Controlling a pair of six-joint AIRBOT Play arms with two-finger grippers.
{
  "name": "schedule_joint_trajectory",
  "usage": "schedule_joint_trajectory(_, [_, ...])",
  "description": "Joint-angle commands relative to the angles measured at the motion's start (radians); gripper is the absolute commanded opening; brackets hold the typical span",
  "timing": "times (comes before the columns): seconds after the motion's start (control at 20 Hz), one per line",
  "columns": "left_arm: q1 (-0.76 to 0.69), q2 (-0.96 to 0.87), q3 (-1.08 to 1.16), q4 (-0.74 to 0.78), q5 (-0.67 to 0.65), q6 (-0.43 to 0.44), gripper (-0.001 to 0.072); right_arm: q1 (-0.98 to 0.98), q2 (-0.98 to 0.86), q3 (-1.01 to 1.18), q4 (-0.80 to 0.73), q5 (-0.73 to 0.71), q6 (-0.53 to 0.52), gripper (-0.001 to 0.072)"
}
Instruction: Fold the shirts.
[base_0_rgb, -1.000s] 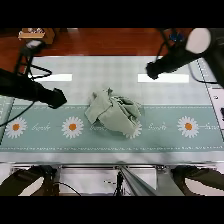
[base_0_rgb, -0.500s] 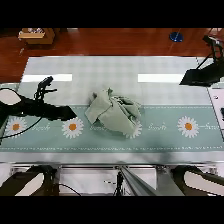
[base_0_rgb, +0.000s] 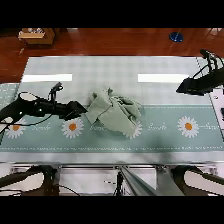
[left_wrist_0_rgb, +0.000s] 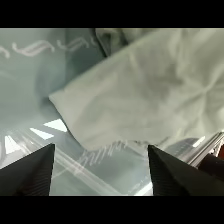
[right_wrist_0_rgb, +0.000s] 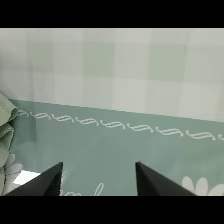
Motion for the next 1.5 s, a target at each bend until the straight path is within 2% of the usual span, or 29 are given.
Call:
schedule_joint_trajectory(0.0, [-0.006, -0.073, 0.034, -0.031, 0.051, 0.011, 0.0700, -0.002, 0.001, -0.009, 0.008, -0.024, -0.005, 0.0542])
schedule_joint_trajectory(0.25, [-0.062, -0.161, 0.095, -0.031, 0.072, 0.010, 0.0686, -0.002, 0.001, -0.009, 0.009, -0.046, 0.003, 0.0539])
schedule_joint_trajectory(0.3, [-0.078, -0.180, 0.111, -0.031, 0.070, 0.006, 0.0631, -0.002, 0.001, -0.009, 0.009, -0.045, 0.005, 0.0539])
schedule_joint_trajectory(0.35, [-0.095, -0.200, 0.129, -0.031, 0.067, -0.005, 0.0629, -0.002, 0.001, -0.009, 0.009, -0.045, 0.009, 0.0539])
schedule_joint_trajectory(0.4, [-0.112, -0.218, 0.149, -0.031, 0.066, -0.027, 0.0586, -0.002, 0.001, -0.009, 0.009, -0.045, 0.010, 0.0539])
schedule_joint_trajectory(0.5, [-0.137, -0.236, 0.180, -0.031, 0.066, -0.026, 0.0278, -0.002, 0.001, -0.009, 0.010, -0.041, 0.014, 0.0538])
schedule_joint_trajectory(0.55, [-0.141, -0.239, 0.189, -0.031, 0.066, -0.024, 0.0164, -0.002, 0.001, -0.009, 0.010, -0.038, 0.014, 0.0538])
schedule_joint_trajectory(0.65, [-0.132, -0.238, 0.199, -0.029, 0.050, -0.021, 0.0028, -0.002, 0.001, -0.009, 0.009, -0.034, 0.014, 0.0538])
schedule_joint_trajectory(1.0, [-0.025, -0.170, 0.203, 0.011, -0.110, -0.011, 0.0022, -0.002, -0.001, -0.054, 0.030, -0.049, 0.012, 0.0538])
schedule_joint_trajectory(1.05, [-0.015, -0.151, 0.203, 0.011, -0.118, -0.011, 0.0022, -0.002, -0.001, -0.093, 0.067, -0.064, 0.003, 0.0540])
schedule_joint_trajectory(1.15, [-0.010, -0.121, 0.203, 0.011, -0.127, -0.011, 0.0022, -0.002, -0.001, -0.187, 0.190, -0.122, -0.021, 0.0601])
schedule_joint_trajectory(1.3, [-0.010, -0.081, 0.203, 0.011, -0.130, -0.011, 0.0022, 0.018, -0.007, -0.323, 0.378, -0.204, -0.088, 0.0601])
schedule_joint_trajectory(1.45, [-0.010, -0.061, 0.203, 0.011, -0.134, -0.011, 0.0022, 0.109, -0.007, -0.411, 0.407, -0.310, -0.103, 0.0600])
